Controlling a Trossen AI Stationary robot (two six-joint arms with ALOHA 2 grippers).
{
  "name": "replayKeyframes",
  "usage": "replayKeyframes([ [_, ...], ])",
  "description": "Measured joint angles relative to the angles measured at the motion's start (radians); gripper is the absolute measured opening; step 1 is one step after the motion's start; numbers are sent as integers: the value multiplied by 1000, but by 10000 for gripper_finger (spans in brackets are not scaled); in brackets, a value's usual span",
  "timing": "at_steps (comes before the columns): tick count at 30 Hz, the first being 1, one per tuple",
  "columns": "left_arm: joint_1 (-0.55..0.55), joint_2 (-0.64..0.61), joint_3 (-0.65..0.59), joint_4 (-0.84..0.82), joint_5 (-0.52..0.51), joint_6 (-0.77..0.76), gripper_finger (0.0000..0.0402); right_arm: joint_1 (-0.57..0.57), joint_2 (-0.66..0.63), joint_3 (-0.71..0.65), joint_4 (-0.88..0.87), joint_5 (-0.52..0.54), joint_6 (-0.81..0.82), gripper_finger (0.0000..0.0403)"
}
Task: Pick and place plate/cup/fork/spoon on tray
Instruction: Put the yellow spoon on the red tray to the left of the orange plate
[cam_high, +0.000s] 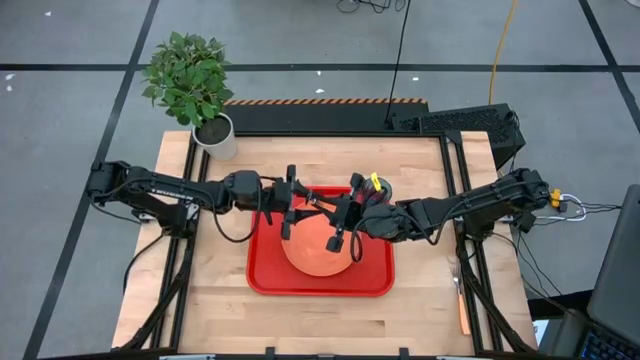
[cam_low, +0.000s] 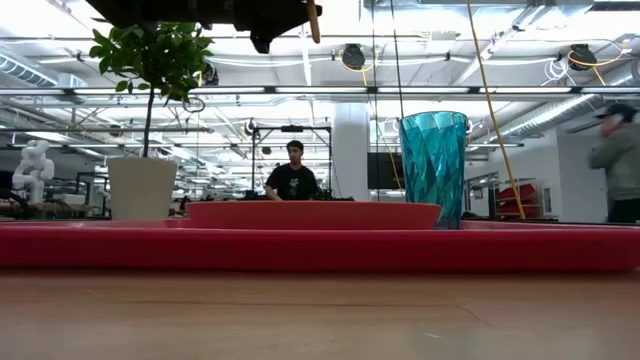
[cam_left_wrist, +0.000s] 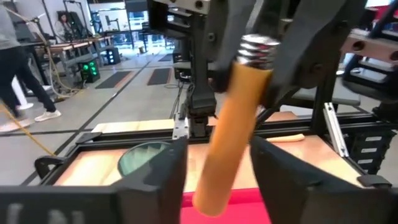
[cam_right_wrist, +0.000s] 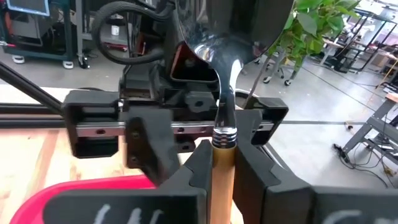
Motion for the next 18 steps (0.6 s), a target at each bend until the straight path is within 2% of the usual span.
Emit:
replayKeyframes([
  [6,25,-1,0,-33,4,12,64,-3,0,-2,-1,6,-3,27],
  [18,30,1,-1,-59,-3,28,63,-26,0,-46,36,1,32,27],
])
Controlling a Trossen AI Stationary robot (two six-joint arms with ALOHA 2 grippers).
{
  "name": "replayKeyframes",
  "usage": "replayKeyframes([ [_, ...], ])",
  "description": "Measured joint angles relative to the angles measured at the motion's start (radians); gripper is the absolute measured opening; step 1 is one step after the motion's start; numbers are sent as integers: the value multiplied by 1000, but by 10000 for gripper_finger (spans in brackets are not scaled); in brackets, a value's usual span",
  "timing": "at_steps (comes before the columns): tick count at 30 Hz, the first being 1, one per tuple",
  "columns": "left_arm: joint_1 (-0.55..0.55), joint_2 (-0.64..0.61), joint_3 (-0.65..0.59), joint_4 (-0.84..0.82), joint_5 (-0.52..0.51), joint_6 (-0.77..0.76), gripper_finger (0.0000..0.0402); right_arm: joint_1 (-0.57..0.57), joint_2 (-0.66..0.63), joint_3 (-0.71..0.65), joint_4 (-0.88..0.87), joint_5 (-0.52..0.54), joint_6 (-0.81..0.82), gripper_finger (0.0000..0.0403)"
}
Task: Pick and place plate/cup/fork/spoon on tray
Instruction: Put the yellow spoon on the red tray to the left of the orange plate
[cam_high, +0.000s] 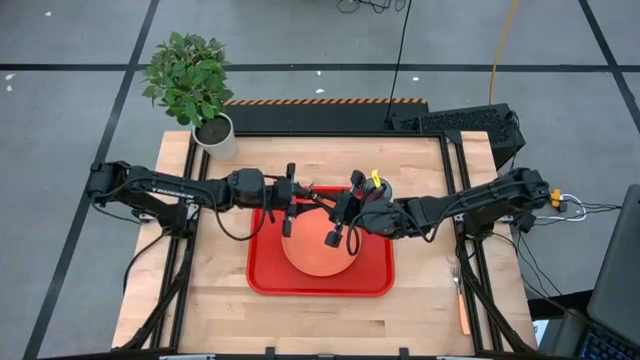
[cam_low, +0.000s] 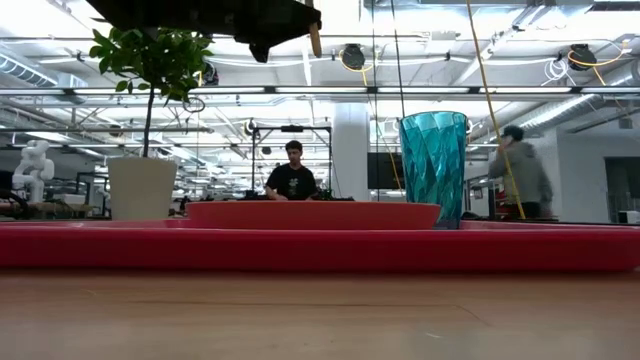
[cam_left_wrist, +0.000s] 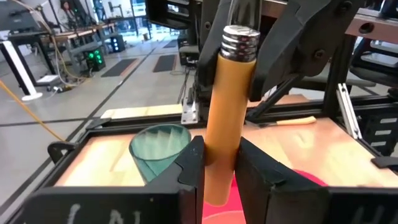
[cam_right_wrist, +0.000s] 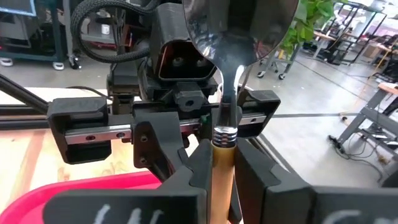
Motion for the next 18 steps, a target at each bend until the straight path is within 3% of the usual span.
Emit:
replayKeyframes([
  [18,2,-1,-1,-6,-8,1,63,-15,-1,-25,45,-2,-29,30],
])
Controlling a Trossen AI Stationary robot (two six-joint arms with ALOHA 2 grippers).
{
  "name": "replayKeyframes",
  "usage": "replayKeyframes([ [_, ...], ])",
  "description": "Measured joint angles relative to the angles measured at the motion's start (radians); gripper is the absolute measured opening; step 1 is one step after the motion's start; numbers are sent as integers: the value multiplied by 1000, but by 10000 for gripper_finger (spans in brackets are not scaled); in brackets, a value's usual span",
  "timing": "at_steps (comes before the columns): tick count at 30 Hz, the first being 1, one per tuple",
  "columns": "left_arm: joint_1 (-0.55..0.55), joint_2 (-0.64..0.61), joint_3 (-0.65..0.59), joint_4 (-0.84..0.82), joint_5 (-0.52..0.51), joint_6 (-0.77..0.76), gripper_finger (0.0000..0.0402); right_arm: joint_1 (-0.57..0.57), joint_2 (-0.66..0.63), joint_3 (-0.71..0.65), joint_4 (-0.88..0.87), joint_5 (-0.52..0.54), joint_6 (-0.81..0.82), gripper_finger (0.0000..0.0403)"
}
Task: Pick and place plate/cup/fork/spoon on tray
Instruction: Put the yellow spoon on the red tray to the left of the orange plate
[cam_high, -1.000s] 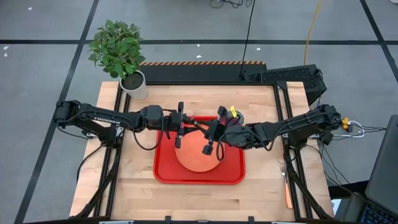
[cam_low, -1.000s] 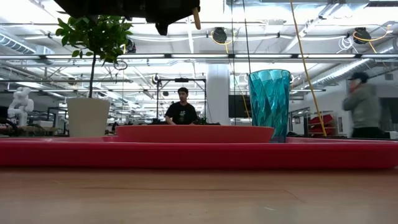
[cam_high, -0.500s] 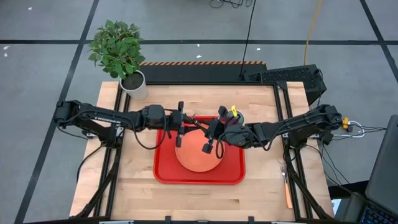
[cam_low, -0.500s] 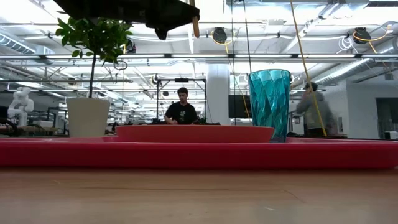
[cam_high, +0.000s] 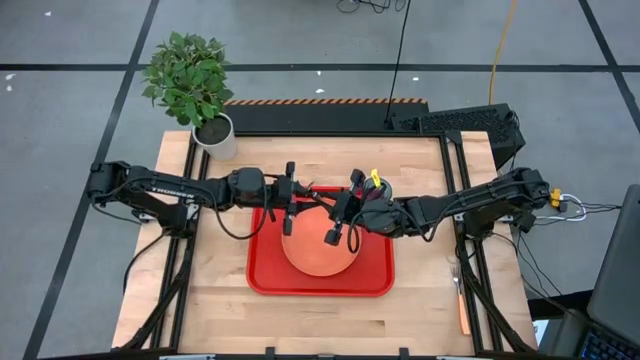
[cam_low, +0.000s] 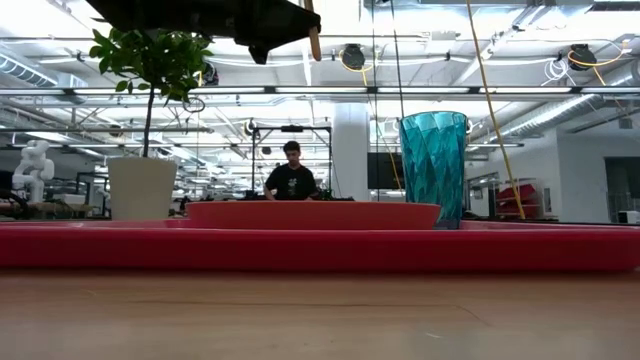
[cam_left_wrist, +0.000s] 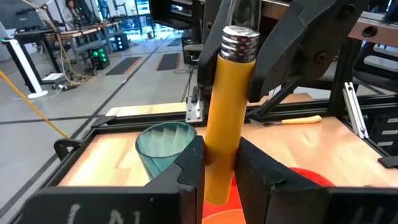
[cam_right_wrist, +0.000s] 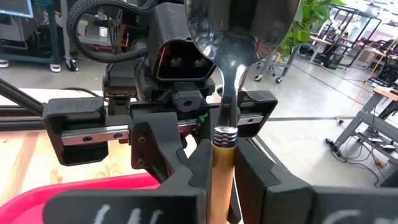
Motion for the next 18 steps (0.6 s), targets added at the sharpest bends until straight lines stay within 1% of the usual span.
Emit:
replayKeyframes([
  [3,0,0,0,0,5,-8,63,0,0,0,-1,1,-10,72],
  [4,0,0,0,0,5,-8,59,0,0,-1,-3,2,-10,90],
  [6,0,-1,0,0,6,-10,36,0,1,-1,-3,2,-10,123],
  [10,0,-1,0,0,6,-12,30,0,2,-1,-1,2,-7,174],
  [14,0,-1,0,0,5,-15,30,0,2,-1,-1,2,-7,201],
  [18,1,-1,0,-5,4,-15,30,0,2,-1,0,2,-7,211],
])
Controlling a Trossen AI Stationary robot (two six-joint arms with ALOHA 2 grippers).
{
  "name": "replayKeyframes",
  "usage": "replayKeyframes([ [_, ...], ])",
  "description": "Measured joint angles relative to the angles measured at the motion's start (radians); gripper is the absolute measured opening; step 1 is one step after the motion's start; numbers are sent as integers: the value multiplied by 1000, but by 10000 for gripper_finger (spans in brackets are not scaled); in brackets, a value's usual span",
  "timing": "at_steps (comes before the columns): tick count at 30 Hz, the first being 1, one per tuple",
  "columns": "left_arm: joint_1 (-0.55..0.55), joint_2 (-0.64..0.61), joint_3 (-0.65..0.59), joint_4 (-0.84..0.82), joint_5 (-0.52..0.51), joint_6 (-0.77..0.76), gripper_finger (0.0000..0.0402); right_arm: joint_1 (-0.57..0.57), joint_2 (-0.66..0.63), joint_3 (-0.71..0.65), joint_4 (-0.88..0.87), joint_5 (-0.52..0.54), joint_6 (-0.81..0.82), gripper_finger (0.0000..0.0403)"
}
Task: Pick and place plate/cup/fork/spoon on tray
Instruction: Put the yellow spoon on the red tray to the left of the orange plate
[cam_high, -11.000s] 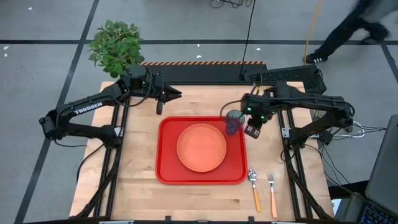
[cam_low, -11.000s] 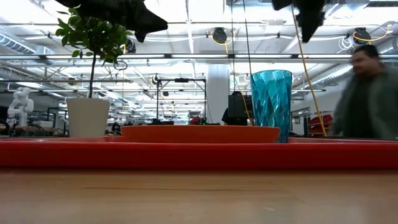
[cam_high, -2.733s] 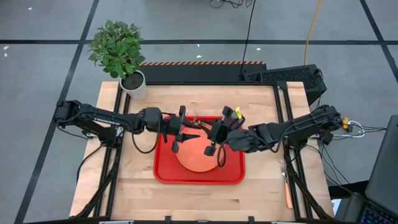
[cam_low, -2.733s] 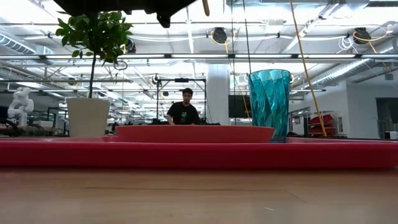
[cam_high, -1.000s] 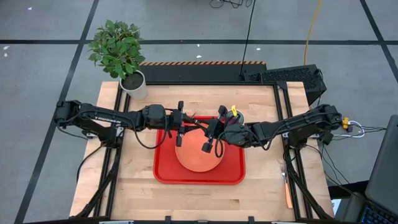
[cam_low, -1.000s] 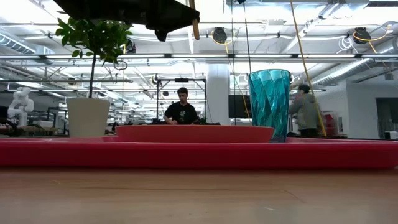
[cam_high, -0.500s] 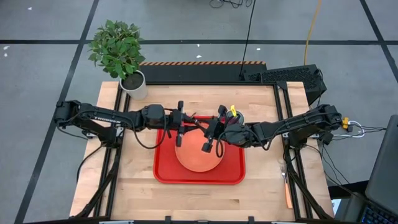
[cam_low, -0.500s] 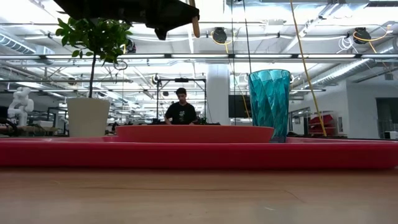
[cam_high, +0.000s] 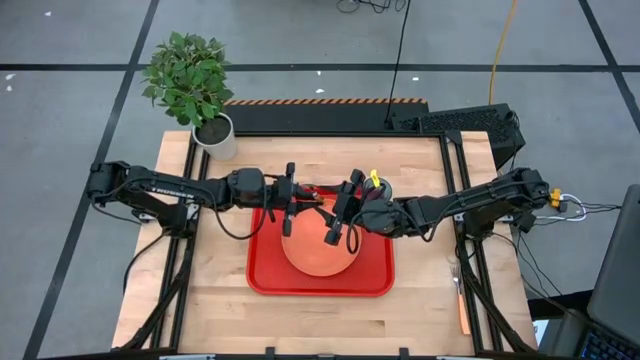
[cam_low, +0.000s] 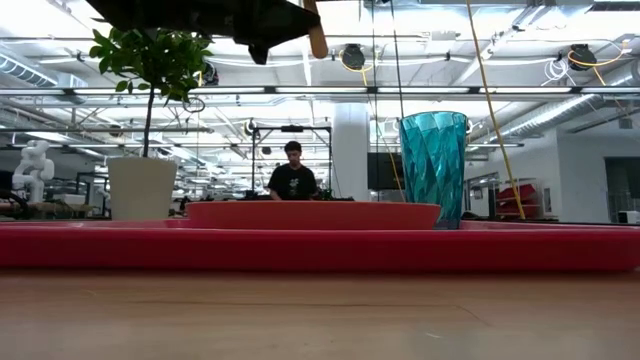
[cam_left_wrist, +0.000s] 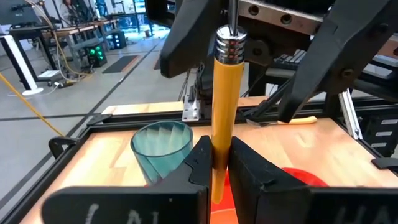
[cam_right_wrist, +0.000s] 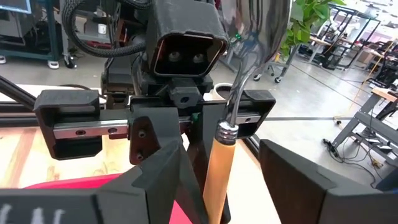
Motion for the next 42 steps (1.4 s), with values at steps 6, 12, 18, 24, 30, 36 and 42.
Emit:
replayKeyframes([
  [6,22,0,0,-26,-2,-23,30,18,-16,0,-12,75,-63,210],
  [12,43,-2,0,-54,-14,-54,30,53,-80,0,-67,253,-113,212],
  [18,80,-47,1,-108,30,-240,30,67,-141,-43,-268,371,86,212],
  [24,95,-73,2,-287,139,-383,30,68,-229,-245,-275,366,277,212],
  [30,58,-71,2,-464,174,-516,30,68,-327,-492,-246,255,463,212],
  [36,49,-71,2,-512,271,-660,30,84,-431,-694,-118,121,545,212],
  [42,73,-71,2,-588,328,-791,30,128,-548,-797,-20,124,435,212],
])
